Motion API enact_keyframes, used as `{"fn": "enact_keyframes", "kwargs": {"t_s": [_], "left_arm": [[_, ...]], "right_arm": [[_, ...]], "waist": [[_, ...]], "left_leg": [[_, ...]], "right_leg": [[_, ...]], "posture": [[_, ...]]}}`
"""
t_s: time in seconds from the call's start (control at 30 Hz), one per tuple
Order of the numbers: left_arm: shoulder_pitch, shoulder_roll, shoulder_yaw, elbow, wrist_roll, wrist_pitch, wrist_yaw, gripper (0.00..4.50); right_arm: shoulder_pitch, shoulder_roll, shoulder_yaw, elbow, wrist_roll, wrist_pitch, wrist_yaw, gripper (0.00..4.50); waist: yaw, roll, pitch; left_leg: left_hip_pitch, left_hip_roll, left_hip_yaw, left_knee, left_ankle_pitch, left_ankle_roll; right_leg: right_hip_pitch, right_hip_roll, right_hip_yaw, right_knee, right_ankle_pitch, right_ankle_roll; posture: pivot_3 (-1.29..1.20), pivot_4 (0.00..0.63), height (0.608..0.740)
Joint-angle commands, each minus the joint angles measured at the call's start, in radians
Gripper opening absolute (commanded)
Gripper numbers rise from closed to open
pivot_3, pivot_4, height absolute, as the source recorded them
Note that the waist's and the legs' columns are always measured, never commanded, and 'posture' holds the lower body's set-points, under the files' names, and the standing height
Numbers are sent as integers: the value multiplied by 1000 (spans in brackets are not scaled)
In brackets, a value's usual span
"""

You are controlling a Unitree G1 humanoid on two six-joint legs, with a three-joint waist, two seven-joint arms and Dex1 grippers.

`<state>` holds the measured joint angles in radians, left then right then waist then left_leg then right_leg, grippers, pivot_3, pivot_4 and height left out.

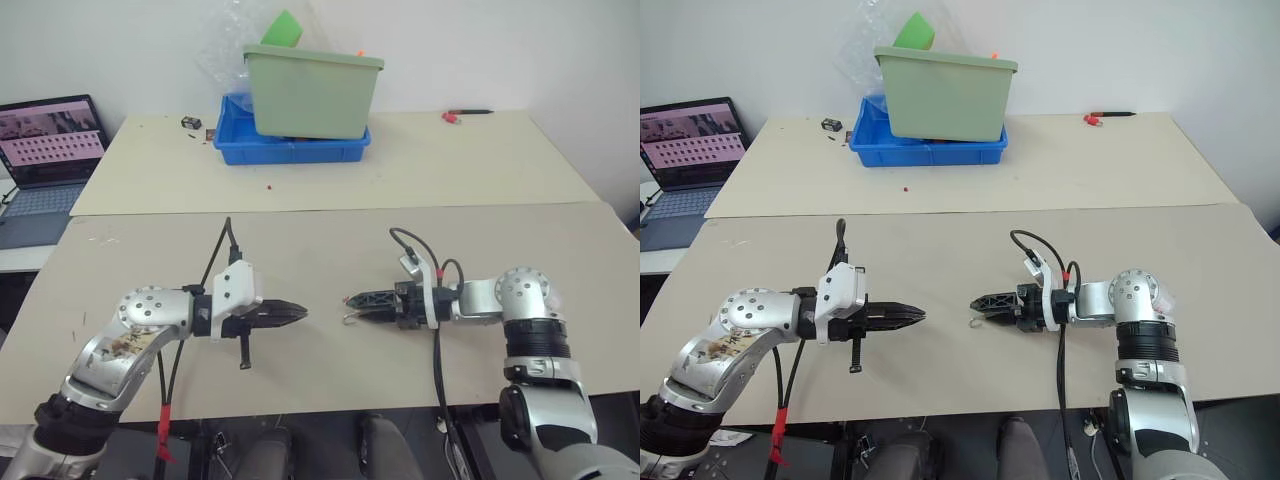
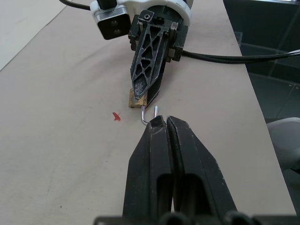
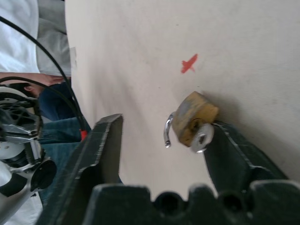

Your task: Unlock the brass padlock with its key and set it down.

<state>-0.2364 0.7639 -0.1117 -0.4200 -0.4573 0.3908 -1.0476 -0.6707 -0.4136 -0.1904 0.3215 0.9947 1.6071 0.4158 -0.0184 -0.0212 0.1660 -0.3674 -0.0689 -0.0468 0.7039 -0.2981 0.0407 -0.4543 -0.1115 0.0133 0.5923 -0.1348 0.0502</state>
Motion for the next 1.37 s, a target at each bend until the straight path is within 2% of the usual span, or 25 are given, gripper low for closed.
{"fn": "enact_keyframes", "kwargs": {"t_s": [0.03,0.27,0.37,0.5,0.6,0.73,0.87,0.97,1.37], "left_arm": [[-20,-5,6,-6,1,-16,-12,119],[-25,-19,-1,-2,14,-20,-13,119],[-26,-24,-4,-5,20,-18,-10,119],[-30,-33,-8,0,27,-16,-8,119],[-42,-46,-19,7,36,-9,1,119],[-68,-75,-38,21,47,23,39,119],[-98,-96,-42,35,42,60,58,119],[-116,-104,-57,55,62,60,60,119],[-118,-123,-67,85,97,45,65,119]], "right_arm": [[-7,-11,-29,0,-49,3,-10,4455],[28,-102,51,-84,-157,-104,1,4455],[42,-144,61,-121,-198,-134,-16,4455],[105,-273,148,-242,-280,-240,20,4455],[173,-397,207,-389,-330,-404,141,4455],[388,-543,245,-685,-427,-849,462,4455],[486,-500,223,-751,-414,-911,481,4455],[535,-482,224,-762,-448,-959,488,4455],[509,-444,215,-712,-494,-961,462,4455]], "waist": [[0,0,0],[5,0,0],[7,0,0],[16,0,0],[28,0,0],[24,1,1],[2,-1,1],[5,-1,2],[9,-1,2]], "left_leg": [[1,0,0,0,0,0],[5,0,0,0,0,0],[13,0,-2,-1,-1,2],[15,0,-2,0,-2,2],[14,0,-2,0,-2,3],[11,0,-1,-1,-2,3],[11,4,0,-5,-3,2],[12,3,1,-4,-3,2],[12,3,1,-4,-3,2]], "right_leg": [[0,0,0,0,0,0],[7,0,0,-4,0,0],[17,0,-2,-8,-2,2],[21,-1,-2,-14,-6,10],[21,-1,-2,-14,-6,11],[17,-1,-2,-14,-7,12],[16,1,-1,-15,-8,12],[16,1,0,-15,-7,12],[16,1,0,-15,-4,5]], "posture": [[0,150,740],[0,150,740],[0,150,740],[0,150,740],[0,150,740],[0,150,740],[0,150,740],[0,150,740],[0,150,740]]}}
